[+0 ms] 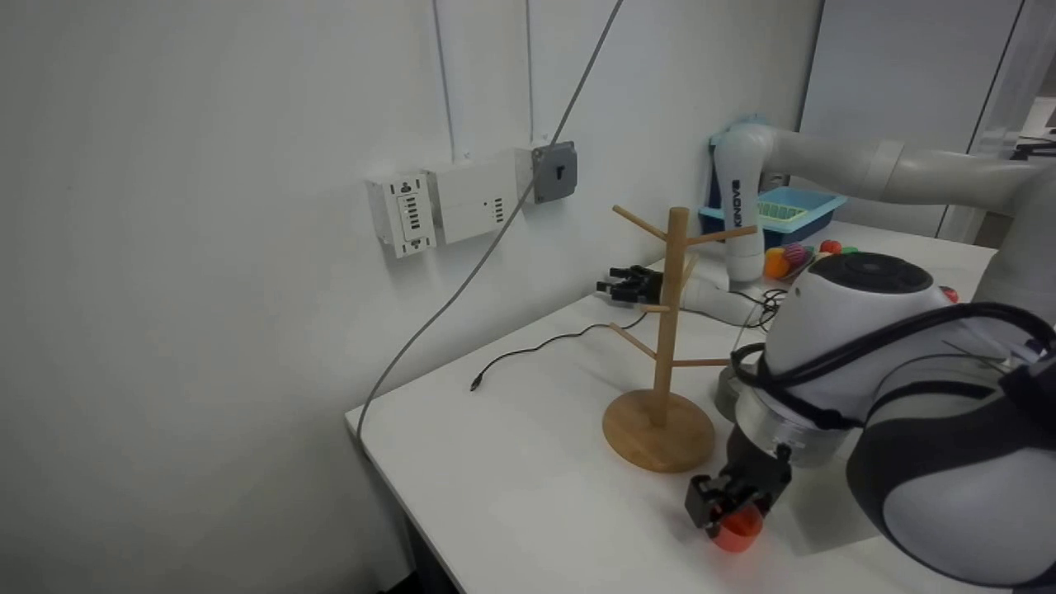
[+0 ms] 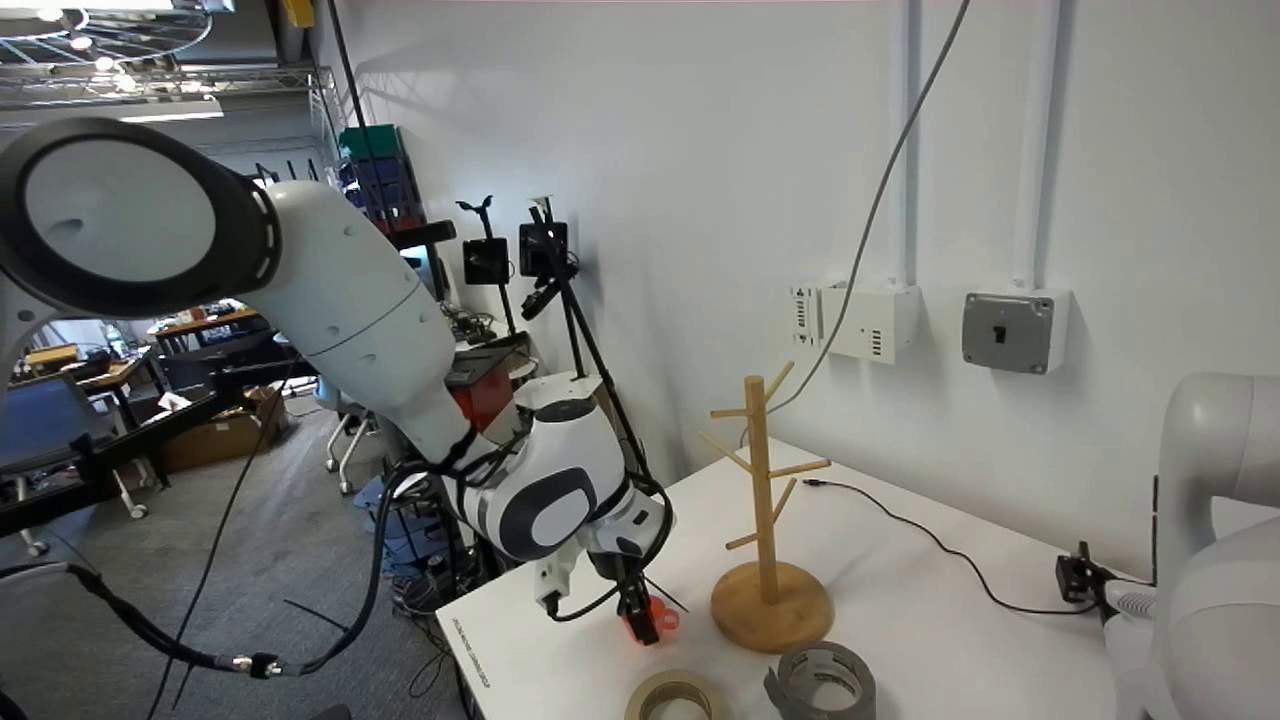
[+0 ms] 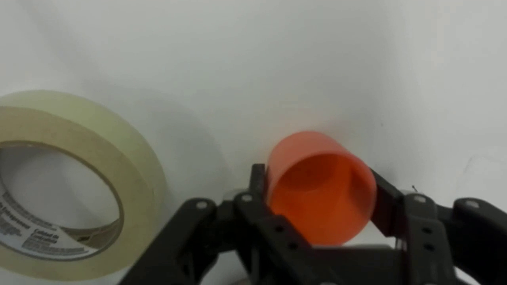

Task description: Pick the orange cup and hang it on the wooden stand

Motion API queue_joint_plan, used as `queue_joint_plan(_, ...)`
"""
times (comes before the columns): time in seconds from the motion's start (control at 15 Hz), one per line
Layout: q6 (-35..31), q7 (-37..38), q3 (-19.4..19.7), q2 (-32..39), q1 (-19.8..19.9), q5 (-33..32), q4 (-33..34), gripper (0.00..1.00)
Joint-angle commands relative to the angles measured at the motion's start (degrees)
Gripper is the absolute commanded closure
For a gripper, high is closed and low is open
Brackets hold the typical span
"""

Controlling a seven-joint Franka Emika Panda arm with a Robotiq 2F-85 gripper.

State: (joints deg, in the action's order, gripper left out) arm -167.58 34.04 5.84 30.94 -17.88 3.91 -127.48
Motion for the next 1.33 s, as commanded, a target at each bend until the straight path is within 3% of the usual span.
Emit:
queue_joint_plan(0.0, -1.36, 0.13, 1.06, -0.41, -1.23, 0.71, -0.31, 0.66)
queue_joint_plan(0.47, -1.23, 0.25, 3.13, -5.65, -4.12, -1.36, -4.09, 0.66)
queue_joint_plan(0.87, -3.52, 2.94, 8.5, -11.51, -9.69, -7.36, -6.87, 0.66)
queue_joint_plan(1.07, -6.33, 5.5, 13.15, -14.56, -13.27, -11.82, -8.67, 0.66)
queue_joint_plan(1.27, -7.85, 8.87, 21.93, -16.42, -19.7, -17.75, -10.18, 0.66)
